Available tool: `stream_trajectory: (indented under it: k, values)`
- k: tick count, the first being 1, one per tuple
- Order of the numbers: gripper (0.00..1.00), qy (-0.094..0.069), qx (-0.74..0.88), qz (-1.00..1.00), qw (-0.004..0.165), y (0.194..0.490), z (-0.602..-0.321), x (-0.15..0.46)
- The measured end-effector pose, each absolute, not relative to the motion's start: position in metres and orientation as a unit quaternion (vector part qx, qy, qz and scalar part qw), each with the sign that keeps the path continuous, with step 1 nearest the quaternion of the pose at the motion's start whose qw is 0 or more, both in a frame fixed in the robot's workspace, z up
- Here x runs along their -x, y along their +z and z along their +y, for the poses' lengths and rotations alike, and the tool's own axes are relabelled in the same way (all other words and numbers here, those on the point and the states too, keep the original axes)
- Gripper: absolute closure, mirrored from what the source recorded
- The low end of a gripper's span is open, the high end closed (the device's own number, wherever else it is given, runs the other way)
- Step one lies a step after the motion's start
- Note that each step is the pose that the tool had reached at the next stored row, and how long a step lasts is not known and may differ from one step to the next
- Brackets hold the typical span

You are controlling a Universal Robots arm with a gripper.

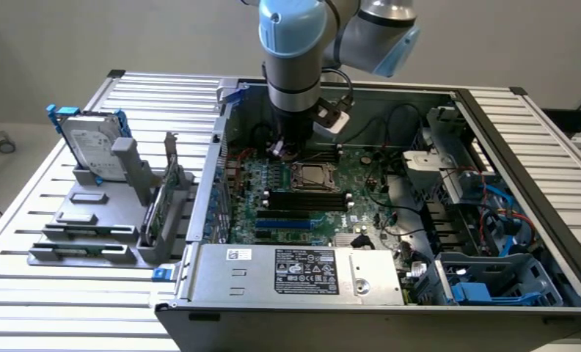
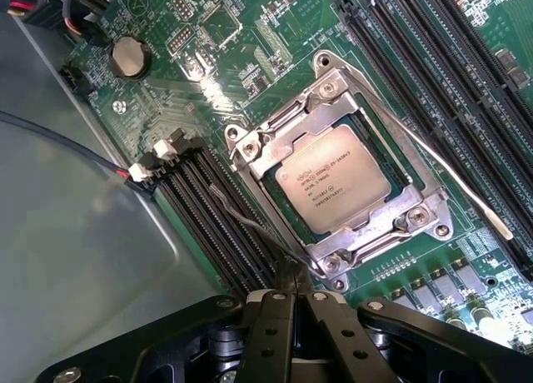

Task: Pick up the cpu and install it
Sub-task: 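Install the first cpu locking lever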

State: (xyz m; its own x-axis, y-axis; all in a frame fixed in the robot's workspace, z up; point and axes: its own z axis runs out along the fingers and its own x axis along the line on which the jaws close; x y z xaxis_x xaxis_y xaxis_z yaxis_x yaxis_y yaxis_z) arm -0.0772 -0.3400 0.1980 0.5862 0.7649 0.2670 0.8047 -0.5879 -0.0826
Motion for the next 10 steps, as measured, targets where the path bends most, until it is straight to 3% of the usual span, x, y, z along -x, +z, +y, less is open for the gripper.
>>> stream_trajectory:
  k: [10]
  values:
    - [0.89,-0.101,0.886,-0.443,0.095,0.1962,-0.34,0.0739]
